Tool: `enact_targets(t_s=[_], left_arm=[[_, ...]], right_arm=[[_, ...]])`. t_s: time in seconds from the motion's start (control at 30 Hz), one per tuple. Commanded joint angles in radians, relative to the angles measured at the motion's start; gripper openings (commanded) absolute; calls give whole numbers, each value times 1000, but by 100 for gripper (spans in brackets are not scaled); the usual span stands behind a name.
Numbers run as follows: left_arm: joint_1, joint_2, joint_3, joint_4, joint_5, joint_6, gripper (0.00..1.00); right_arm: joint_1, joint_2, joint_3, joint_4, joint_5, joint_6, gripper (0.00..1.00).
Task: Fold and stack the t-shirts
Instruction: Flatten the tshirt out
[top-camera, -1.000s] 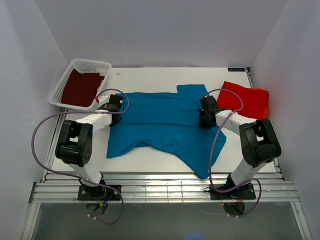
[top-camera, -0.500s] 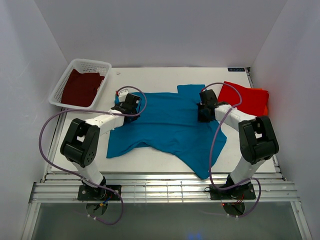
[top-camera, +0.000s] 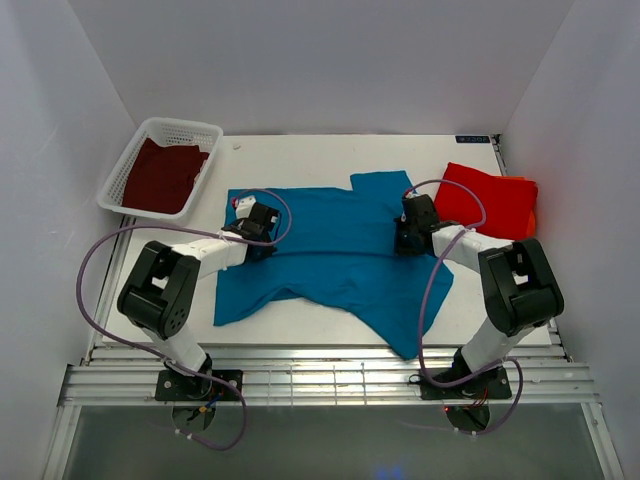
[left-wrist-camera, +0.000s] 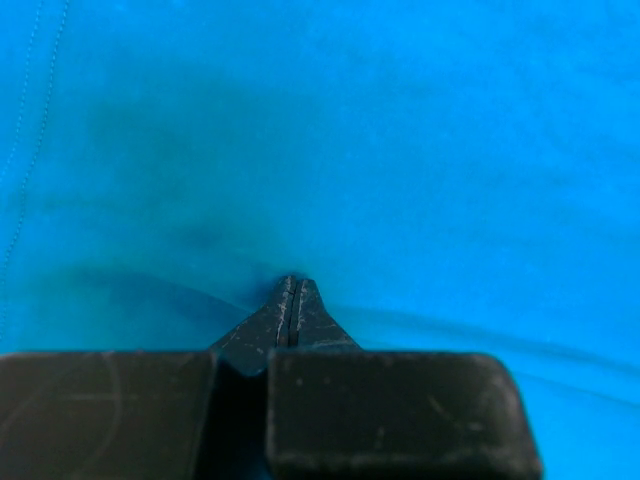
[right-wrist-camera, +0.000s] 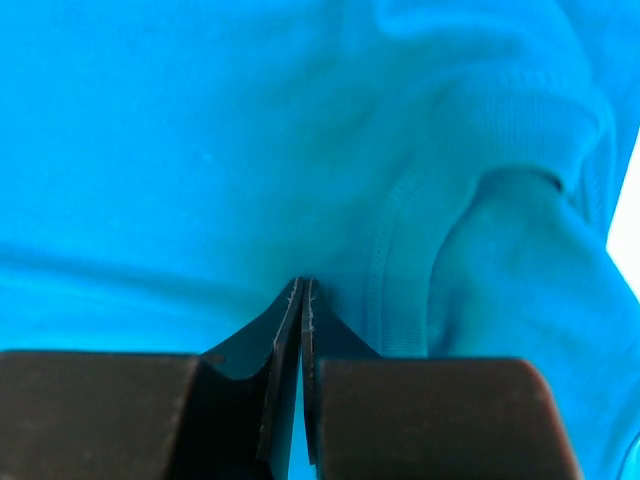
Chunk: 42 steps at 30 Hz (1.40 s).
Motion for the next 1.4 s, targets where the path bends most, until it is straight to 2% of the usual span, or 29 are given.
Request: enact_targets(t_s=[0.0,0.13,0.3,0.43,0.5,0.57,0.67,0.73,0.8,0.9,1.07,1.37], left_arm=[[-5,-66,-56,-95,-30,-29,0],[-5,-116,-87,-149,-73,-41,0],[-5,-138,-69,-191,-113,-46,0],[-5,-137,5,-195,-157,-23,0],[-5,-104,103,-203,-168,6,0],[-5,-68,224,-214,-165,29,0],[-5,7,357,-220,-131,66,0],[-5,50,398,-215,-120,89,1],[-1,95,439,-201,-130,121,8],[12,147,476,-203,-140,140,12],[35,163,459,-198,-122,120,10],[70,133,404,-191,-137,127,8]], right_arm=[[22,-22,-95,-90,-20,28,8],[50,-95,-149,-115,-3,45,8],[87,-161,-134,-170,15,59,8],[90,-227,-7,-245,79,39,8],[84,-220,110,-247,136,1,12],[55,-188,196,-245,150,-36,24],[-23,-64,367,-250,117,-64,34],[-60,50,487,-256,71,-73,36],[-102,163,590,-257,37,-93,40],[-139,301,685,-245,1,-128,47],[-192,459,878,-238,-61,-165,49],[-264,541,926,-135,-207,-171,49]])
